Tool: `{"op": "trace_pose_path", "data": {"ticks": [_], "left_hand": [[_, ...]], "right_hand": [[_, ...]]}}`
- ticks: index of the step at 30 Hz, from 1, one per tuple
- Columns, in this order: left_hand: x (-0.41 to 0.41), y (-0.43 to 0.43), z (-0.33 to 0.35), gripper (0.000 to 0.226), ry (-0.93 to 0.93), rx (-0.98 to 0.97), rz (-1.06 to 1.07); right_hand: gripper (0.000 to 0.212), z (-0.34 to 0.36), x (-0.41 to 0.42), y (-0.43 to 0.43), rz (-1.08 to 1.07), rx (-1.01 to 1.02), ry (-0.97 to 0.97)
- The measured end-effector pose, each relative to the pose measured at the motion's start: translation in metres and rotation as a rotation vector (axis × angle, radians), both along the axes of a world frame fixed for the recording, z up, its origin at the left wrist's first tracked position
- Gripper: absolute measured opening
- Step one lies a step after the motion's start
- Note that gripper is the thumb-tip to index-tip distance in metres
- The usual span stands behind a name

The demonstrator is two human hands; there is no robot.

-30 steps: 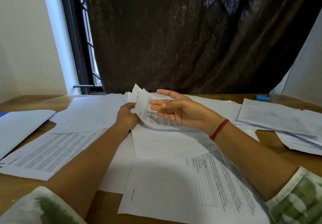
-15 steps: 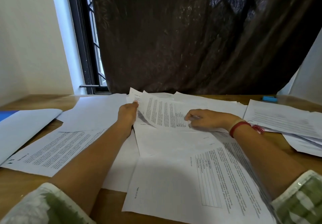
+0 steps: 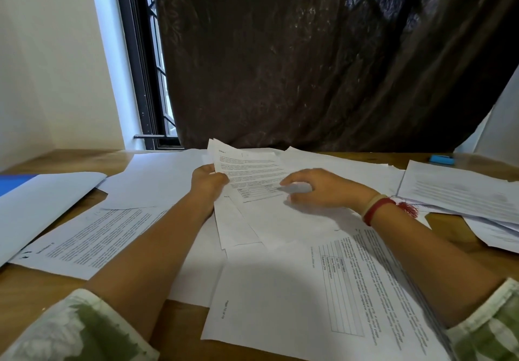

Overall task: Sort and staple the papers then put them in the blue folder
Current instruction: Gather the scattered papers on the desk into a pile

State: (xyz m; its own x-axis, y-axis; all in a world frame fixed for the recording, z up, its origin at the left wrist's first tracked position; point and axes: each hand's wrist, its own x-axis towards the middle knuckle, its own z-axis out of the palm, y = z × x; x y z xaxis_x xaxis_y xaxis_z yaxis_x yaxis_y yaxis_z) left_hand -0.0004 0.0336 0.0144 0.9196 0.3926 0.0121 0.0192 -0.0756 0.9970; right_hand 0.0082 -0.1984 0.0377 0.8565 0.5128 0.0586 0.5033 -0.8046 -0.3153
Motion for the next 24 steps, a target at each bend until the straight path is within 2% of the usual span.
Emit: {"op": "trace_pose_path", "data": {"ticks": [2,4,8,11,13,14,15,17,19,21,24], "left_hand": [[0.0,0.001,-0.001,0.035,-0.005,-0.034,-0.009],[0.001,0.003,-0.001,0.037,0.003,-0.064,-0.019],[0.001,0.003,-0.001,0.042,0.003,-0.028,-0.082],[0.0,0.002,-0.002,0.043,0.007,0.06,-0.12],[-0.001,0.001,-0.002,0.042,0.013,0.096,-0.117],[-0.001,0.002,-0.002,0.043,0.008,0.09,-0.114],[-0.001,0.004,-0.002,0.044,0.005,0.075,-0.11],[-0.001,0.008,-0.001,0.045,0.01,0.043,-0.098],[-0.001,0.01,-0.002,0.046,0.018,0.018,-0.086],[0.0,0.011,-0.003,0.047,0.008,-0.009,-0.079],[0.0,0.01,-0.003,0.048,-0.003,-0.024,-0.079]], "right_hand": [[0.059,-0.009,0.003,-0.005,-0.001,-0.141,0.16],[0.068,-0.014,0.005,-0.004,0.01,-0.149,0.197],[0.071,-0.017,-0.002,0.015,0.002,-0.238,-0.002],[0.07,-0.02,-0.013,0.029,0.02,-0.3,-0.066],[0.064,-0.016,-0.02,0.03,0.034,-0.208,-0.042],[0.059,-0.013,-0.02,0.026,0.022,-0.083,-0.014],[0.052,-0.009,-0.016,0.019,-0.01,0.05,-0.014],[0.046,0.0,-0.002,-0.002,-0.142,0.181,-0.176],[0.054,-0.001,0.015,-0.03,-0.339,0.073,-0.312],[0.07,-0.012,0.026,-0.057,-0.501,-0.127,-0.23],[0.078,-0.028,0.032,-0.078,-0.615,-0.203,0.006]]}}
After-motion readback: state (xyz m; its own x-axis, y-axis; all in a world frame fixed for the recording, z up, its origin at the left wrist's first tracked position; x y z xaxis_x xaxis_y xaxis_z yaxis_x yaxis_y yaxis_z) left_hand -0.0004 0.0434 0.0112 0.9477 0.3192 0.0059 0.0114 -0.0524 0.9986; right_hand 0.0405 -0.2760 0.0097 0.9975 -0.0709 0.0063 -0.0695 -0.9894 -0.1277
